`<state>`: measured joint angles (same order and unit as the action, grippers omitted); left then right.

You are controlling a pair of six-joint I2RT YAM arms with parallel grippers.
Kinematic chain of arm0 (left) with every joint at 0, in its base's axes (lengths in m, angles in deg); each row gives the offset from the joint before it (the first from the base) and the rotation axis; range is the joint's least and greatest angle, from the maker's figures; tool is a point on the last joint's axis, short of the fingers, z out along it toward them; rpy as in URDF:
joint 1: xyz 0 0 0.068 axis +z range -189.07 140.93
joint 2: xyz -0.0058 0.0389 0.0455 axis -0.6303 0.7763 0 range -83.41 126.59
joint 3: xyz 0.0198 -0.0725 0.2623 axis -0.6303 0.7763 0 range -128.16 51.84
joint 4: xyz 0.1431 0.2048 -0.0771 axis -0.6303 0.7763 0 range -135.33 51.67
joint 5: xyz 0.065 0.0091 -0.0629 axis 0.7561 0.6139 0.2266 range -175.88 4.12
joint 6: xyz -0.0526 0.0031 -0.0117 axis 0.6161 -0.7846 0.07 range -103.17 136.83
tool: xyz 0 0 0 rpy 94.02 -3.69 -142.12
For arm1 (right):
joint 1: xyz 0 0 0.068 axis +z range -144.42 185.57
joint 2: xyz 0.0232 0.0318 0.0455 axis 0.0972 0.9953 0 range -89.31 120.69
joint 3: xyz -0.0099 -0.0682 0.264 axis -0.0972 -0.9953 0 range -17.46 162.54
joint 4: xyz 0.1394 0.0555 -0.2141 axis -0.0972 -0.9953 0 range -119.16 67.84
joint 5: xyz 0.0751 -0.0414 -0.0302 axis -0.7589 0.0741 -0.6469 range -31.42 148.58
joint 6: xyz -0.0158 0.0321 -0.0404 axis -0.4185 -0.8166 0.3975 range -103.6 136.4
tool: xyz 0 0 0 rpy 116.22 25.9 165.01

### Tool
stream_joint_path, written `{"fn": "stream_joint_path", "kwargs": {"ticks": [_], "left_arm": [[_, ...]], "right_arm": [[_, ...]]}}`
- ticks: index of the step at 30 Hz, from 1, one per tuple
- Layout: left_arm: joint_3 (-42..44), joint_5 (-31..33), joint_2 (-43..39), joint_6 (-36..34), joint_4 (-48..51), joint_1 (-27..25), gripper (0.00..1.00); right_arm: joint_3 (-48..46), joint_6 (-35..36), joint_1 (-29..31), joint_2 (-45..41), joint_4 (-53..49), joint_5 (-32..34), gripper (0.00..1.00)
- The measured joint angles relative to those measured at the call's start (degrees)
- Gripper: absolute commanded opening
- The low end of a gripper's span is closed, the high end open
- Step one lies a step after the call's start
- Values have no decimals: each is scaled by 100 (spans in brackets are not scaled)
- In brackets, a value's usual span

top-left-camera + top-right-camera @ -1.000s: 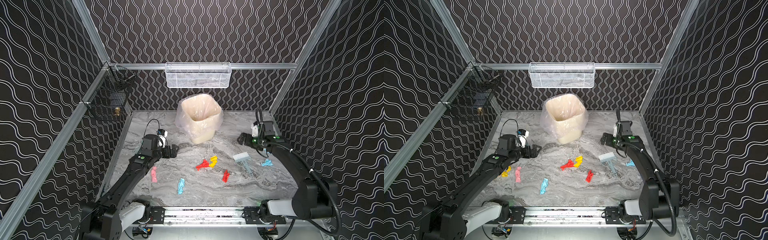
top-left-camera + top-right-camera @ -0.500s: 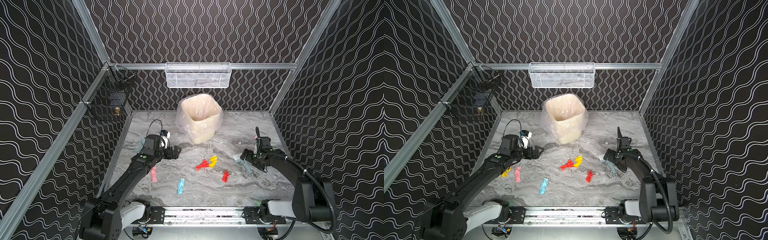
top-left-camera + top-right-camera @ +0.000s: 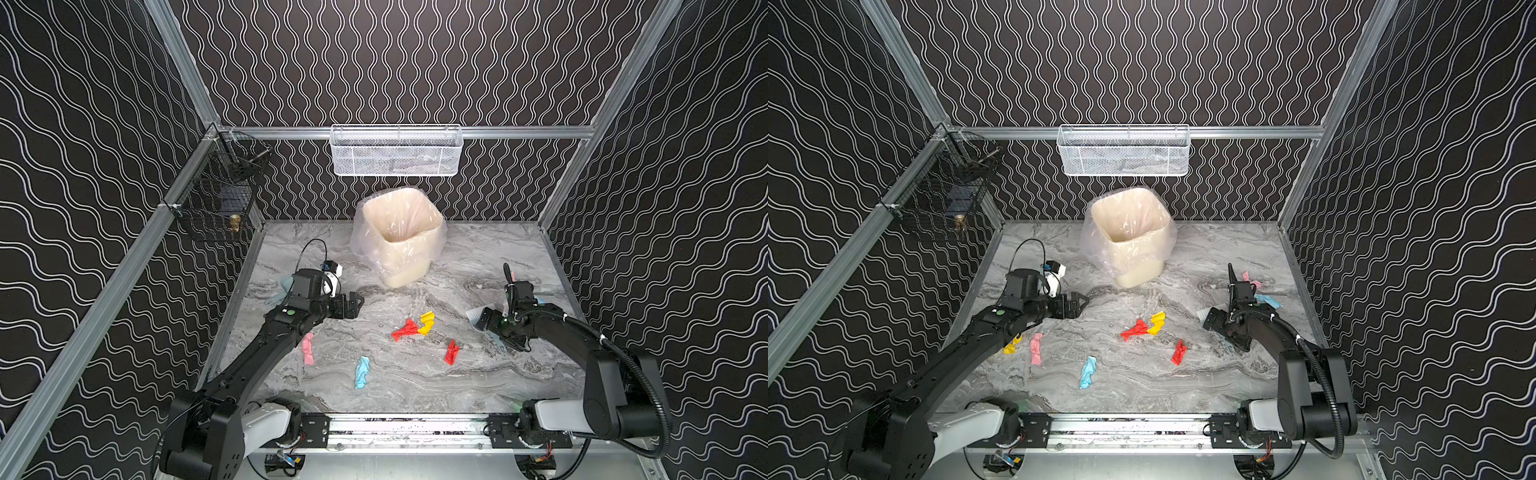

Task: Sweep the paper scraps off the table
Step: 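Lower the right gripper and grasp the teal brush handle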

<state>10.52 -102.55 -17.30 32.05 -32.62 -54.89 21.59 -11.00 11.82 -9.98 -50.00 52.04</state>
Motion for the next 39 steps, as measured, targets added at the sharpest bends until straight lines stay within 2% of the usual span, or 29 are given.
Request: {"fn": "stream_joint_path", "kwargs": {"ticks": [6,9,13,17,23,31,39], "left_arm": [[-33,2,20,-4,20,0,99],[-33,2,15,-4,24,0,99],[-33,2,4,-13,35,-2,99],[-33,2,2,-28,70,-2,99],[-33,2,7,-46,76,-7,99],[-39,-2,22,-46,94,-7,99],[-103,-50,22,-46,116,-9,99]], "right_arm": [[160,-142,632,192,74,24,100],[245,-170,721,264,-35,103,93],[424,-146,743,393,-330,463,74],[509,-50,791,507,-505,612,63],[542,0,968,688,-682,868,59],[518,7,1019,719,-726,1119,41],[450,57,1060,726,-702,1244,31]]}}
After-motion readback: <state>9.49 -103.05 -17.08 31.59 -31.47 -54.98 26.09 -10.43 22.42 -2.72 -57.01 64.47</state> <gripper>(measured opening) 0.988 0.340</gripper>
